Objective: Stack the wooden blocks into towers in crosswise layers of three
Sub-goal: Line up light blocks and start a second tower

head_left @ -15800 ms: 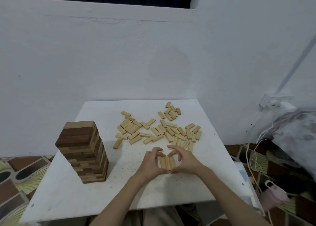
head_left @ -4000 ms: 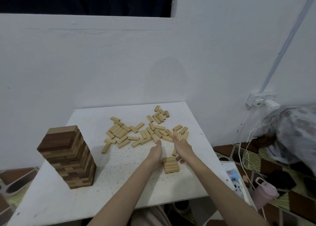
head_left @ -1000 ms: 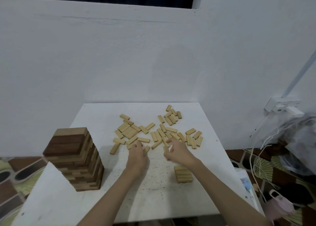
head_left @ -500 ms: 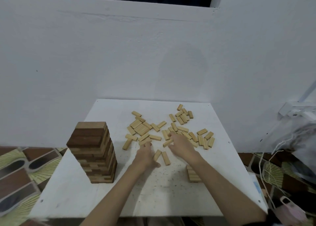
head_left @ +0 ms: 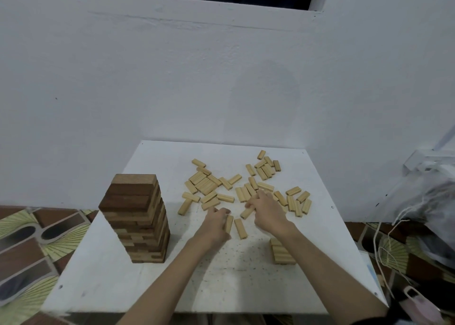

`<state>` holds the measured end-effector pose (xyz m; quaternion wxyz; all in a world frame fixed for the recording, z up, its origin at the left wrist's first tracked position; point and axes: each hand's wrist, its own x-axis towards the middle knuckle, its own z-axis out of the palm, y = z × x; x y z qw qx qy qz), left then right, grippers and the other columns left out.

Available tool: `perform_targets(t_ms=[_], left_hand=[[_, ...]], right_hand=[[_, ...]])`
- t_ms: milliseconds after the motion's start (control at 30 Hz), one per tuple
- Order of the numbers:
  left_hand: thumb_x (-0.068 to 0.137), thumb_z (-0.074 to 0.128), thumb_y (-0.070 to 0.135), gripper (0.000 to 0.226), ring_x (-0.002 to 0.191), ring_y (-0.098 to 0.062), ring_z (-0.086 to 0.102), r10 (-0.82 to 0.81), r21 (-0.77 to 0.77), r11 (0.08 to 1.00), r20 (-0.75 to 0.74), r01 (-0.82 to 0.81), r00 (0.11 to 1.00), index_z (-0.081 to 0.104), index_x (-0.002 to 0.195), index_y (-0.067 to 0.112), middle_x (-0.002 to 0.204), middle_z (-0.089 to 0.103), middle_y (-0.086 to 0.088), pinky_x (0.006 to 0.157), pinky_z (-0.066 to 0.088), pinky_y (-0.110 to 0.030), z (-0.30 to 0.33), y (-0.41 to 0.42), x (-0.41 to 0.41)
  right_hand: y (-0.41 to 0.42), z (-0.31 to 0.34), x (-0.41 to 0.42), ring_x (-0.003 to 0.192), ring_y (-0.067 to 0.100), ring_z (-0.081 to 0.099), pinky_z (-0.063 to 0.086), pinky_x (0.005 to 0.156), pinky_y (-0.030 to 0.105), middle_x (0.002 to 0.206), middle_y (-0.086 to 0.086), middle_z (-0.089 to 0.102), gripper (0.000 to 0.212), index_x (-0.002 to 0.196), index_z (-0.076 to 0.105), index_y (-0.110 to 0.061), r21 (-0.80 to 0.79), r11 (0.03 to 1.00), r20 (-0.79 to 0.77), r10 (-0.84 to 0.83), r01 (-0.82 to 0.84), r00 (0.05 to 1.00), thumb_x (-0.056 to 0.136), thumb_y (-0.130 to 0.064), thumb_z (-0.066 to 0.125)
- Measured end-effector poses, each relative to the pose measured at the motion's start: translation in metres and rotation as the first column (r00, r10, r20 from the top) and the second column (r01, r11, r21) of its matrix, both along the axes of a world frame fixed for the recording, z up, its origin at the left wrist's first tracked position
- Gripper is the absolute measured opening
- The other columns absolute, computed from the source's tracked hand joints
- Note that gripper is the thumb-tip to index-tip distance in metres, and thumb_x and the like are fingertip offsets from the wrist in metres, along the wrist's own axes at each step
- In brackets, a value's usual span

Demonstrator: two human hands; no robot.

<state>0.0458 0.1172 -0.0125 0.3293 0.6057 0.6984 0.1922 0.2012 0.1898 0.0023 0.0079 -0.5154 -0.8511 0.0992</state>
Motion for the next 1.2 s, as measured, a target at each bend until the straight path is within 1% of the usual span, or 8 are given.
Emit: perform_targets(t_ms=[100,233,400,500,600,700,1000,1200], left_hand=[[0.08,0.072,0.01,0.064,0.117,-0.025,0.045,0.006,-0.018,1.0,-0.002,-0.006,1.0,0.041,0.136,0.012,0.132,0.032,-0.008,0.095,0.041,-0.031,0.001,0.002,0.001],[0.075,0.077,0.013,0.062,0.113,-0.024,0.048,0.017,-0.037,0.999,0.017,-0.016,1.0,0.046,0.129,0.011,0.127,0.034,-0.006,0.096,0.044,-0.036,-0.001,0.001,-0.001],[0.075,0.077,0.015,0.063,0.108,-0.023,0.051,0.005,-0.029,1.0,0.029,-0.004,1.0,0.047,0.13,0.014,0.125,0.036,-0.005,0.095,0.045,-0.035,-0.004,-0.002,-0.001],[0.076,0.077,0.017,0.061,0.101,-0.016,0.048,0.016,0.002,1.0,0.02,-0.016,1.0,0.047,0.129,0.016,0.118,0.042,-0.001,0.091,0.045,-0.031,-0.006,-0.003,0.001],[0.073,0.078,0.015,0.062,0.092,-0.015,0.049,0.016,0.005,1.0,0.041,-0.017,0.999,0.048,0.128,0.015,0.106,0.049,-0.001,0.086,0.047,-0.03,-0.008,-0.004,0.002],[0.073,0.079,0.017,0.063,0.089,-0.015,0.051,0.017,0.007,1.0,0.035,-0.017,0.999,0.049,0.128,0.016,0.1,0.051,0.0,0.082,0.047,-0.028,-0.009,-0.003,0.004],[0.071,0.079,0.019,0.064,0.091,-0.015,0.056,0.02,0.013,1.0,0.001,-0.02,1.0,0.049,0.128,0.018,0.101,0.057,0.001,0.078,0.048,-0.027,-0.008,0.003,0.009],[0.065,0.084,0.03,0.081,0.103,-0.014,0.046,-0.044,0.014,0.999,-0.08,0.045,0.996,0.041,0.133,0.021,0.104,0.044,0.006,0.086,0.044,-0.028,-0.003,0.009,0.007]], right_hand=[[-0.002,0.001,0.002,0.119,0.026,0.039,0.039,0.09,0.032,0.127,0.007,0.043,0.043,0.13,0.055,-0.024,0.002,0.999,0.099,0.043,-0.043,0.994,0.091,-0.004,0.052],[-0.004,0.004,0.002,0.117,0.027,0.043,0.042,0.091,0.034,0.125,0.008,0.047,0.022,0.112,0.06,-0.014,0.069,0.997,0.243,-0.049,0.033,0.969,0.093,-0.026,0.058],[-0.013,0.007,0.001,0.078,0.018,0.062,0.042,0.062,0.025,0.067,-0.002,0.053,0.038,0.06,0.045,-0.017,-0.055,0.98,0.175,-0.181,0.193,0.968,0.084,-0.042,0.06],[-0.018,0.01,0.001,0.07,0.015,0.058,0.043,0.061,0.027,0.075,-0.001,0.058,0.037,0.074,0.053,-0.017,-0.163,0.962,0.068,-0.211,0.219,0.975,0.086,-0.052,0.058],[-0.018,0.016,0.005,0.106,0.021,0.059,0.047,0.083,0.032,0.117,0.004,0.06,0.035,0.119,0.054,-0.011,-0.199,0.953,0.029,-0.227,0.228,0.974,0.091,-0.031,0.058],[-0.021,0.012,0.005,0.121,0.021,0.051,0.041,0.1,0.035,0.133,0.003,0.052,0.043,0.13,0.05,-0.015,-0.266,0.935,0.01,-0.242,0.236,0.97,0.088,-0.013,0.059],[-0.028,0.004,0.003,0.101,0.02,0.061,0.05,0.089,0.034,0.127,0.004,0.054,0.043,0.129,0.051,-0.018,-0.329,0.909,-0.139,-0.315,0.256,0.939,0.088,-0.013,0.062],[-0.022,0.015,0.012,0.1,0.017,0.058,0.047,0.081,0.028,0.117,0.002,0.059,0.062,0.135,0.047,-0.019,-0.348,0.918,-0.132,-0.251,0.192,0.959,0.08,-0.015,0.074]])
